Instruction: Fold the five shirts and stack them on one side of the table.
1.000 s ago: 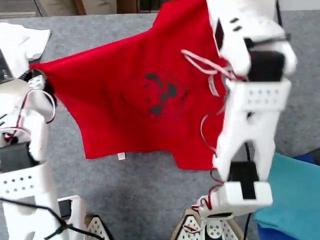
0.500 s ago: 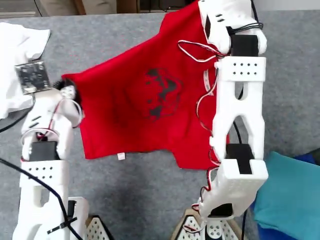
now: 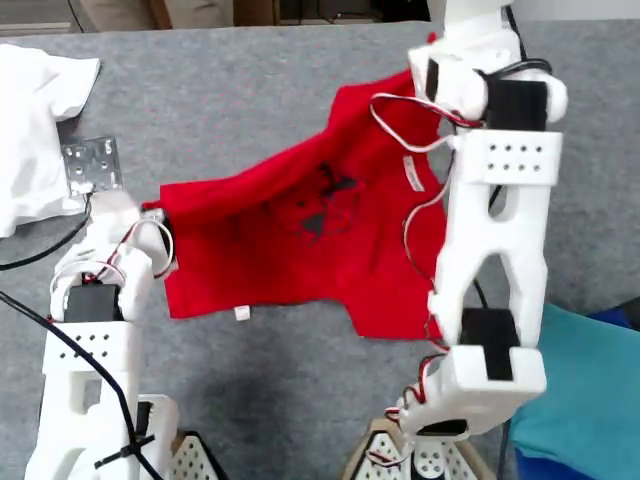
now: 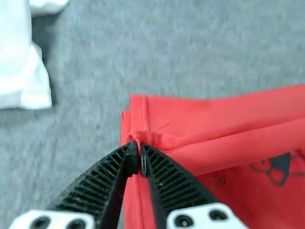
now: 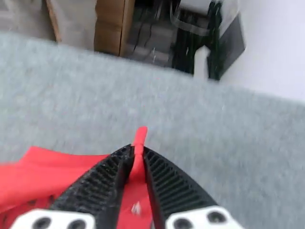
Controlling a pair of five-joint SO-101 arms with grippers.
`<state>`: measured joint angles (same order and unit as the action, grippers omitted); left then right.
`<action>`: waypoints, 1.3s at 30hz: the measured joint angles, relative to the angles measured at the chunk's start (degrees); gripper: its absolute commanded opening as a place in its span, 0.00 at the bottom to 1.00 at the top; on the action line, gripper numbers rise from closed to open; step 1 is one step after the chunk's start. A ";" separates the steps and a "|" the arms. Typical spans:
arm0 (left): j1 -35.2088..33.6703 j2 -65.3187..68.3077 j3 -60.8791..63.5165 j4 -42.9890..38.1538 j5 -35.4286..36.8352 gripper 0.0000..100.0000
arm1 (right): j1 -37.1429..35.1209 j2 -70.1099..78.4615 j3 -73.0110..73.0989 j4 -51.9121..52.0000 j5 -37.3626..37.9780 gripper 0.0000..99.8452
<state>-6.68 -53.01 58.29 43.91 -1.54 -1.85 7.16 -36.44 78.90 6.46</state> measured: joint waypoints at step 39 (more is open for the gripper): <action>0.18 0.00 -0.62 22.86 -4.04 0.02 | 6.86 -52.75 72.88 12.92 2.90 0.01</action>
<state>-6.51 -53.01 57.67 66.77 -5.58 5.01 -45.58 36.44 91.82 9.36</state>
